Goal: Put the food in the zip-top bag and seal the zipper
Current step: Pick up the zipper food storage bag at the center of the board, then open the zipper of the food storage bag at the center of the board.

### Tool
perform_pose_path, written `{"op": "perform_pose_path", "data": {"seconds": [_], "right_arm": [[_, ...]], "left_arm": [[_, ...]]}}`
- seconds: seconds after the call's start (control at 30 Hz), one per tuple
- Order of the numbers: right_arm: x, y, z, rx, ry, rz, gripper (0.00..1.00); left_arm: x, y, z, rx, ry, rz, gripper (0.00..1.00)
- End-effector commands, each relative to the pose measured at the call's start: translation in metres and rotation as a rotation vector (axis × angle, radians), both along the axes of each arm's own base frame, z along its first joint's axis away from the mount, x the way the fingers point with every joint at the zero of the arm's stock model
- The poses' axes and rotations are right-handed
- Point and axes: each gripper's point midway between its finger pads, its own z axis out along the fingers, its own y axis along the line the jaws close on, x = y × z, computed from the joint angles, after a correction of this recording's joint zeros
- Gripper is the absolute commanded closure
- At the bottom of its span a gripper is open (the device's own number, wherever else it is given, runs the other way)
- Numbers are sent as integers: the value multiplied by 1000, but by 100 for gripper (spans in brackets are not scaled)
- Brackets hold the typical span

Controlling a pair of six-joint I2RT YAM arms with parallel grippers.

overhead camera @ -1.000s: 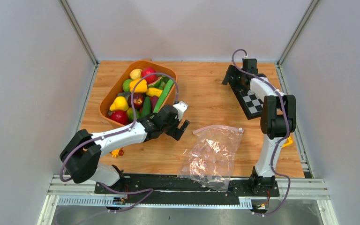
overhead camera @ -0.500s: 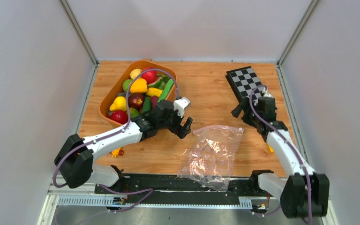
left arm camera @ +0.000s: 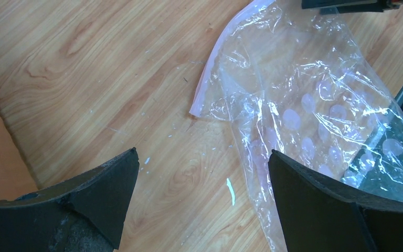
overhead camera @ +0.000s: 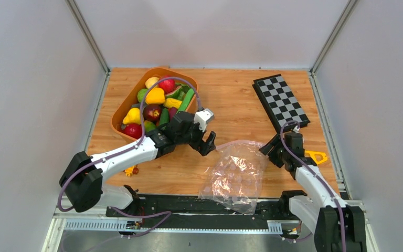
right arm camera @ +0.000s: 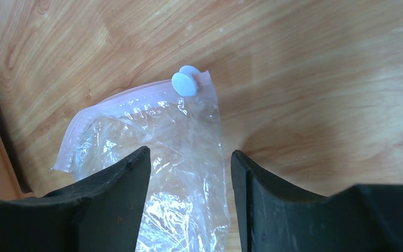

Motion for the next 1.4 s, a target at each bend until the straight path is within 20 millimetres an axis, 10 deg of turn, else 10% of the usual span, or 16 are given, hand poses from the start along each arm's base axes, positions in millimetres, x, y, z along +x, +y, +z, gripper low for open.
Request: {"op": "perform_pose_path", "data": {"seconds": [0.0, 0.4, 1.23, 1.37], "right_arm": [[19, 16, 6, 76, -54, 56, 46], [44, 42, 49, 80, -255, 308, 100], [56, 115, 208, -51, -951, 1000, 100], [49, 117, 207, -112, -998, 1088, 100]], "left_arm": [[2, -10, 27, -76, -51, -26, 0], [7, -11, 35, -90, -64, -2, 0], [4, 13, 25, 19, -31, -140, 0], [14, 25, 41, -67, -25, -85, 0]]}}
